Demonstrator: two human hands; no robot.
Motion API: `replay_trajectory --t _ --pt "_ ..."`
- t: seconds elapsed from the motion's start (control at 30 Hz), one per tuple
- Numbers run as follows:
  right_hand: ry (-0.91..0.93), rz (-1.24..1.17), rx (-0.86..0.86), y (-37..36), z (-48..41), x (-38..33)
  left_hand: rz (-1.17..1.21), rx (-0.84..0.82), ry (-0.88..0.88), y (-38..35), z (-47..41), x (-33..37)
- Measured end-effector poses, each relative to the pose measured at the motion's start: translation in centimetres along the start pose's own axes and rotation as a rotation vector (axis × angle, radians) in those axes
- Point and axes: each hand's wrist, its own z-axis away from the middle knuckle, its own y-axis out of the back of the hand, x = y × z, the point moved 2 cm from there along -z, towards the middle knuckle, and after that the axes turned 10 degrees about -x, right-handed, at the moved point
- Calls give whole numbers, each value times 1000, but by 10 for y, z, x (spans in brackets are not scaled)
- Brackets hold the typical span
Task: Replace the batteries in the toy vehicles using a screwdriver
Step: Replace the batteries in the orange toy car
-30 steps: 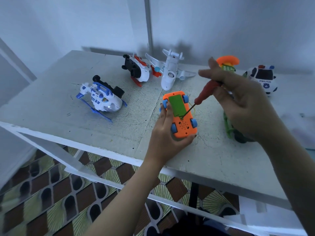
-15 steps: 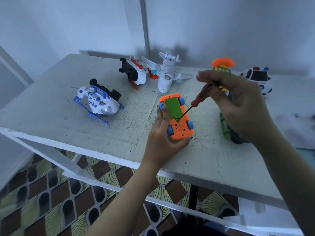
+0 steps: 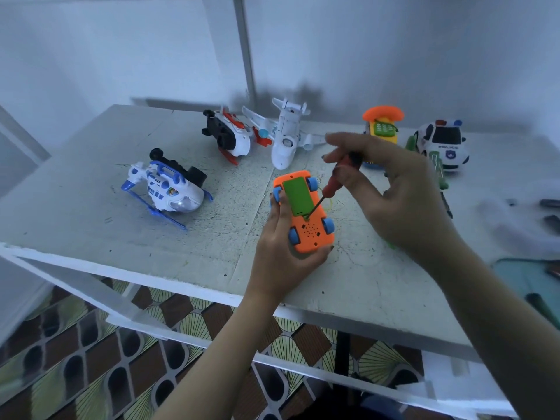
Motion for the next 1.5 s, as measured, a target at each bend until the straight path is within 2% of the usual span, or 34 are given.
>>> replay_trajectory --t 0.17,0.23,0.47,0.73,0.87,0.93,1.07,1.27,1.5 --pt "-22 42 -191 14 -7 0 0 -19 -7 -1 0 1" --pt "-31 25 -210 15 -8 1 0 -20 -12 0 -1 1" --pt "45 50 -10 -1 -8 -1 2 4 -20 1 -1 2" --pt "-10 10 -136 8 -7 6 -3 -16 -19 0 0 1" --pt "-19 -208 -56 2 -4 9 2 -21 -13 1 0 2" --pt "3 -244 4 -2 -2 9 2 -17 -13 1 0 2" --pt "-7 -185 69 -4 -1 10 5 -22 -8 1 0 2" --pt "-52 -169 -9 -1 -1 10 4 -12 -17 0 0 3" --pt "-36 -118 103 -1 -3 11 10 -13 -18 0 -1 2"
